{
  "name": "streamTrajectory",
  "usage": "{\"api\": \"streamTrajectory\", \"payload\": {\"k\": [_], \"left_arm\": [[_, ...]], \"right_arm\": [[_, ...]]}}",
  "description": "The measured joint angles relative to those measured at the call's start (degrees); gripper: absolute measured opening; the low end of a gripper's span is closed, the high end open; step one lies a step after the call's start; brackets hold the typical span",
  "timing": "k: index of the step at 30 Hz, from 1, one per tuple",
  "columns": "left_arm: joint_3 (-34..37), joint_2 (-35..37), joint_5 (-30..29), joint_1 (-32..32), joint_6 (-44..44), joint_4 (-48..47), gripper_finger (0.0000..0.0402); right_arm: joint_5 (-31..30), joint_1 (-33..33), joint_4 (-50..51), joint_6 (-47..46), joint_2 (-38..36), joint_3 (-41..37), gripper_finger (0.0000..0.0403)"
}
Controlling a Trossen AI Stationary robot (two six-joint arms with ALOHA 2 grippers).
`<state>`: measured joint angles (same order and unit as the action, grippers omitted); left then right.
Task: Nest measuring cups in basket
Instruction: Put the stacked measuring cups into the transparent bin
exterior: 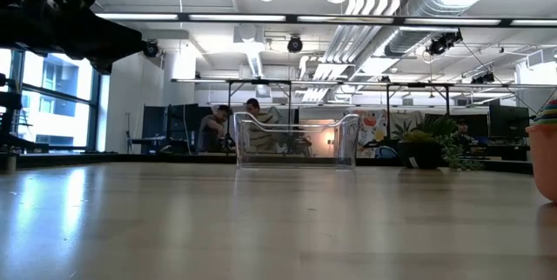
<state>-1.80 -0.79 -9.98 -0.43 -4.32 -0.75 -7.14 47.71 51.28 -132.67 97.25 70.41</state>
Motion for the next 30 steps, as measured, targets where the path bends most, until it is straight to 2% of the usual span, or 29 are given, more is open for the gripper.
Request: {"api": "streamTrajectory", "payload": {"k": [10,19,23,30], "left_arm": [[0.0,0.0,0.0,0.0,0.0,0.0,0.0117],[0.0,0.0,0.0,0.0,0.0,0.0,0.0117],[0.0,0.0,0.0,0.0,0.0,0.0,0.0117],[0.0,0.0,0.0,0.0,0.0,0.0,0.0117]], "right_arm": [[3.1,-2.8,-0.6,1.5,4.7,0.0,0.0367],[3.2,-3.1,-2.4,-1.5,8.1,0.0,0.0361],[3.1,-3.2,-2.4,-2.4,8.3,0.0,0.0344],[2.9,-4.3,-2.3,-2.4,8.5,0.0,0.0286]]}}
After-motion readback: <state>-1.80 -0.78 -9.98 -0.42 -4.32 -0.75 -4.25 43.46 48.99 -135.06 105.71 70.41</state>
